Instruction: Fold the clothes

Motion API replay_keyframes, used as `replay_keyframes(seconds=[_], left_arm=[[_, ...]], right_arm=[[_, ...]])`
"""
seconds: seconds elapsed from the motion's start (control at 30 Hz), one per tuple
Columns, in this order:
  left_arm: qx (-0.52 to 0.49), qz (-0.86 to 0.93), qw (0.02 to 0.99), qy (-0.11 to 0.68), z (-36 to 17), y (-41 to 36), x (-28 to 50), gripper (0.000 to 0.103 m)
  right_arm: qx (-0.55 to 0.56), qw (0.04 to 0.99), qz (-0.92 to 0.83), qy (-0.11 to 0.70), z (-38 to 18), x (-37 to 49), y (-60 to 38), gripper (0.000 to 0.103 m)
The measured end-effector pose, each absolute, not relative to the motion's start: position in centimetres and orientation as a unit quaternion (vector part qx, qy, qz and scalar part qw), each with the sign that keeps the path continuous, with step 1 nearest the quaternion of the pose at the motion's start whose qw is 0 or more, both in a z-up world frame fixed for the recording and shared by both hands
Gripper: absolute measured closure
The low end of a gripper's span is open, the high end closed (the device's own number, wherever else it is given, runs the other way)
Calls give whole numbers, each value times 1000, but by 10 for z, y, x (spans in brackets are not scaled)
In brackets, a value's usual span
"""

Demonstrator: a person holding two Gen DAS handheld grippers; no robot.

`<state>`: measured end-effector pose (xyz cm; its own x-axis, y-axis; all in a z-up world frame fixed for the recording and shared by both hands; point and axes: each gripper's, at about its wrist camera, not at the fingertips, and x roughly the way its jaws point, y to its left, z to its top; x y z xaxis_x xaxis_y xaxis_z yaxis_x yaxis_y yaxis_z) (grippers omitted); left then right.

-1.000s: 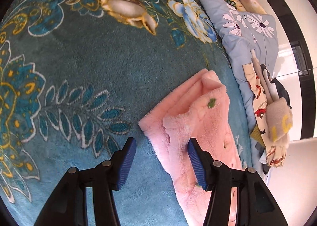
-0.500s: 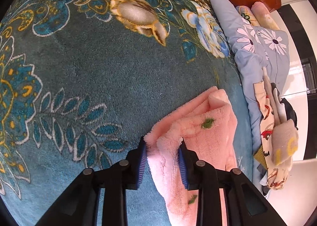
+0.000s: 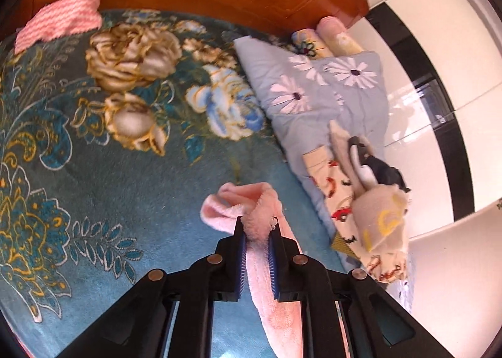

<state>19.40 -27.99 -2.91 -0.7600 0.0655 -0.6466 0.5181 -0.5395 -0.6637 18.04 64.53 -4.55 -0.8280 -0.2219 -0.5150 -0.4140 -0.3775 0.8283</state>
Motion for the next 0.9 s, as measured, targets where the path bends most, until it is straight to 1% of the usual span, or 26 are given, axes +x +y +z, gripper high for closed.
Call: replay_keyframes(seconds=[0.07,0.13,0.2,0.27,0.33,0.37,0.43,0.5,0.53,0.63,0.77,0.83,0.9], left_arm=[[310,-832,138,439,-17,-280,223,90],[314,-840,146,416,-16,-281,255,90],[351,-826,171,406,-46,-281,284,90],[399,-792,206,414,-93,-283,309,89],[433,-744,243,448,-142,-286,336,90],[436,-722,259,470,-160,-287,350,90],[421,-697,276,510,-180,-290,373,90],[406,-692,274,530,-182,-292,382,90],[411,-695,273,523,-179,-293,380,90],[429,-708,271,492,-170,-290,368,90],[444,-706,270,481,-169,-289,362,89],[442,-703,262,492,-171,-291,367,85],[445,-703,254,493,-170,-292,373,83]], right_arm=[[-260,20,799,543,-17,196,651,85],[-237,-1,807,540,-5,225,660,85],[-245,7,811,532,-12,257,671,85],[-290,31,802,522,-41,283,678,85],[-354,72,771,524,-90,304,685,85],[-374,95,754,532,-113,314,687,85],[-393,133,721,554,-150,333,689,85],[-391,147,703,576,-169,345,690,85],[-391,147,704,575,-170,346,691,85],[-408,141,715,550,-163,338,694,85],[-425,142,718,533,-158,332,693,84],[-426,142,717,534,-156,335,694,78],[-426,137,717,534,-152,339,695,77]])
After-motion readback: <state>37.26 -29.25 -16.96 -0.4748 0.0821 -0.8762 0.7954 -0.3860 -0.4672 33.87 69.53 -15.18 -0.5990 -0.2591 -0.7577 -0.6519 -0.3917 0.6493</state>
